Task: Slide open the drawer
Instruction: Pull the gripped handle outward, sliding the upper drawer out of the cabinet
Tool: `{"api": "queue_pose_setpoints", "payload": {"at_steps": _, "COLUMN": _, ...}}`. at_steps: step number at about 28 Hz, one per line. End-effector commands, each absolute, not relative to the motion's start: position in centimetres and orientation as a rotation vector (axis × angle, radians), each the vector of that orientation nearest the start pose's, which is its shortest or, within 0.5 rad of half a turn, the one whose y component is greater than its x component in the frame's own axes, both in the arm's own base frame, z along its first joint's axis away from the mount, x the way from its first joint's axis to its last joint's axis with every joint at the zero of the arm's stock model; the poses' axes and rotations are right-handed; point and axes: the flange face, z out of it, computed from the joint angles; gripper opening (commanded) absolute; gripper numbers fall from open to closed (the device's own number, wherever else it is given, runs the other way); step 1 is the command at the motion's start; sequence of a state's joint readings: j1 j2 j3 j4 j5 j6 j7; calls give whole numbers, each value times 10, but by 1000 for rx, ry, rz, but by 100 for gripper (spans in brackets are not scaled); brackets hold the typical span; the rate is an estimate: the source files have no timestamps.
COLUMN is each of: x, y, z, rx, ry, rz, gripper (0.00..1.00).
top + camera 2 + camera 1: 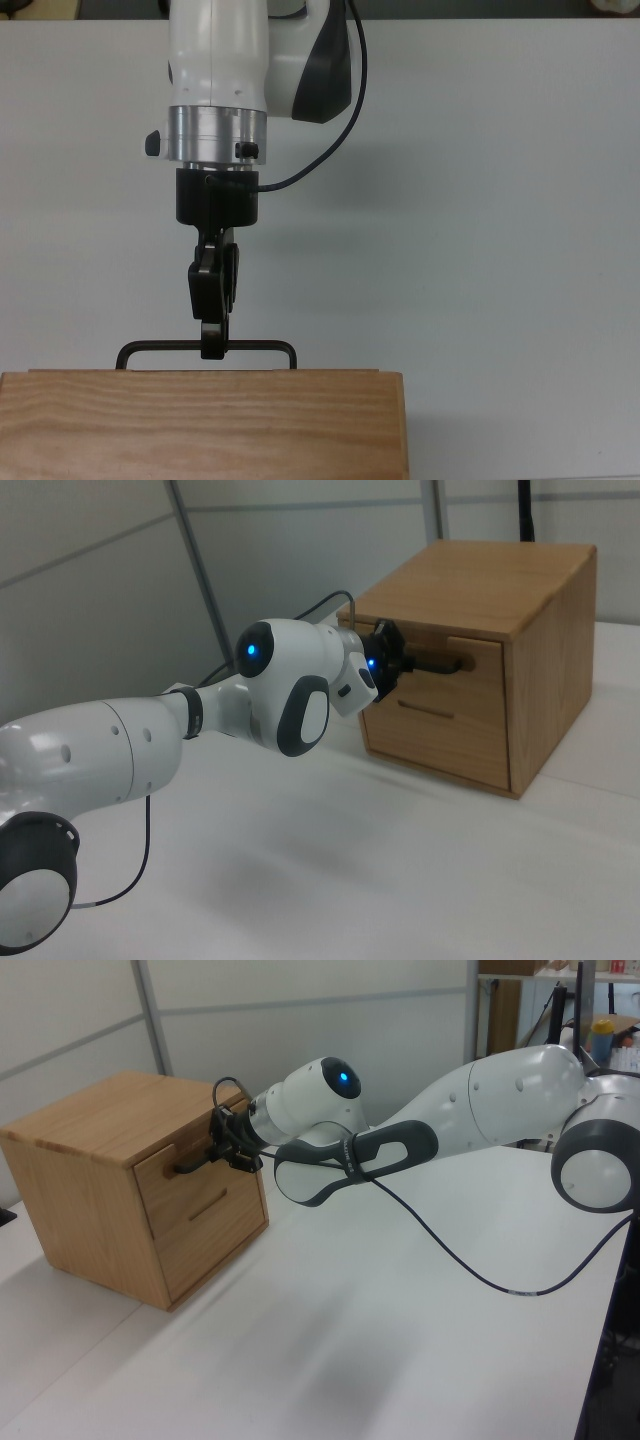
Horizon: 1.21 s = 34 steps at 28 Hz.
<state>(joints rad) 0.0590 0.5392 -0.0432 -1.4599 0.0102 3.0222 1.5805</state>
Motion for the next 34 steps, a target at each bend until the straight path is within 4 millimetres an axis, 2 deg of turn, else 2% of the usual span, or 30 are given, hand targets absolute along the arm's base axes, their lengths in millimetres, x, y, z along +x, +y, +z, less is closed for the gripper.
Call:
{"api": "queue_pose_setpoints", "payload": {"at_steps": 1, "x": 746, "y": 18, "z": 515, "rx": -1573, "ry": 1578, "rz": -915, "gripper": 0}}
{"api": "queue_pose_setpoints", "payload": {"at_steps": 7, "x": 733, "y": 17, "z": 525, "rx": -1573, "ry": 1587, "rz": -905, "gripper": 0}}
{"api": "queue_pose_setpoints", "payload": {"at_steps": 34, "x": 685, "y": 15, "z": 528, "rx": -1658, "ry": 1684, "rz": -802, "gripper": 0}}
